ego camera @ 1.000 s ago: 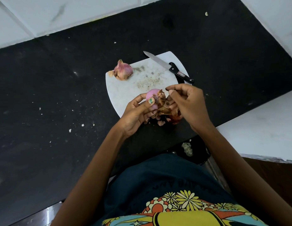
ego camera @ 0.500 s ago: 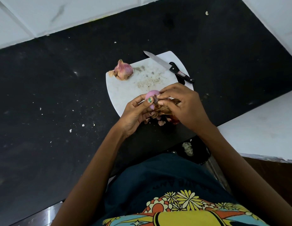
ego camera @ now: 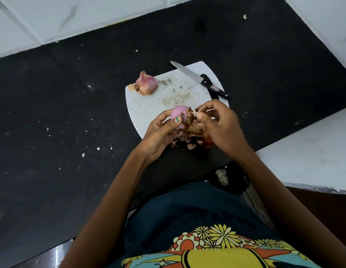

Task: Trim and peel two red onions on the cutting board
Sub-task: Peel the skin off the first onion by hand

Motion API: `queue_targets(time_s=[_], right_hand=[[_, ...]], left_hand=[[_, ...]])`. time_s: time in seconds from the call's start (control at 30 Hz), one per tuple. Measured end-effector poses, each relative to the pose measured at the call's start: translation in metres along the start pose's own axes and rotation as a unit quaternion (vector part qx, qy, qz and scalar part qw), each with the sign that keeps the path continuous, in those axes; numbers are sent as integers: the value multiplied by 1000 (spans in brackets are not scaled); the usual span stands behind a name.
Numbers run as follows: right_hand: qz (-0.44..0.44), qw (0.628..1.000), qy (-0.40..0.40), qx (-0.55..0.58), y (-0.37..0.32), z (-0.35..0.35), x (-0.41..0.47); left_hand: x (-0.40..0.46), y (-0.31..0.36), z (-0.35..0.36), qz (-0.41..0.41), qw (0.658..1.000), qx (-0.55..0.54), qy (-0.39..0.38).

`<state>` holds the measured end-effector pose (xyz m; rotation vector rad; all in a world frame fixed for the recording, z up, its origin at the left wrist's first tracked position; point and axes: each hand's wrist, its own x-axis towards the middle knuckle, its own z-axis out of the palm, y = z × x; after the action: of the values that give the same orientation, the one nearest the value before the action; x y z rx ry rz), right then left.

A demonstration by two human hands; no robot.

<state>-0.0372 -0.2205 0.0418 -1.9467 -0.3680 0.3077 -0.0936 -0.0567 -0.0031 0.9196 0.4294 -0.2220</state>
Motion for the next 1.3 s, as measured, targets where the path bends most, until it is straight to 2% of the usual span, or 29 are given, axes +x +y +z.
queue_targets(time_s=[0.1, 0.17, 0.53, 0.77, 0.97, 1.17, 1.3], right_hand=[[65, 996, 21, 61, -3, 4, -1], [83, 995, 31, 54, -5, 8, -2], [91, 992, 74, 49, -5, 20, -6], [91, 995, 43, 12, 4, 15, 1], [131, 979, 99, 120, 1, 8, 0], [145, 978, 22, 149, -6, 7, -1], [140, 985, 0, 99, -7, 6, -2]], left_hand=[[-1, 1, 2, 17, 1000, 9, 3], [-1, 0, 2, 32, 999, 20, 3], [3, -5, 1, 108, 989, 87, 44], [0, -3, 5, 79, 995, 62, 14], [-1, -1, 5, 68, 997, 31, 6], [-1, -1, 4, 49, 999, 16, -9], [-2, 1, 4, 56, 998, 36, -16]])
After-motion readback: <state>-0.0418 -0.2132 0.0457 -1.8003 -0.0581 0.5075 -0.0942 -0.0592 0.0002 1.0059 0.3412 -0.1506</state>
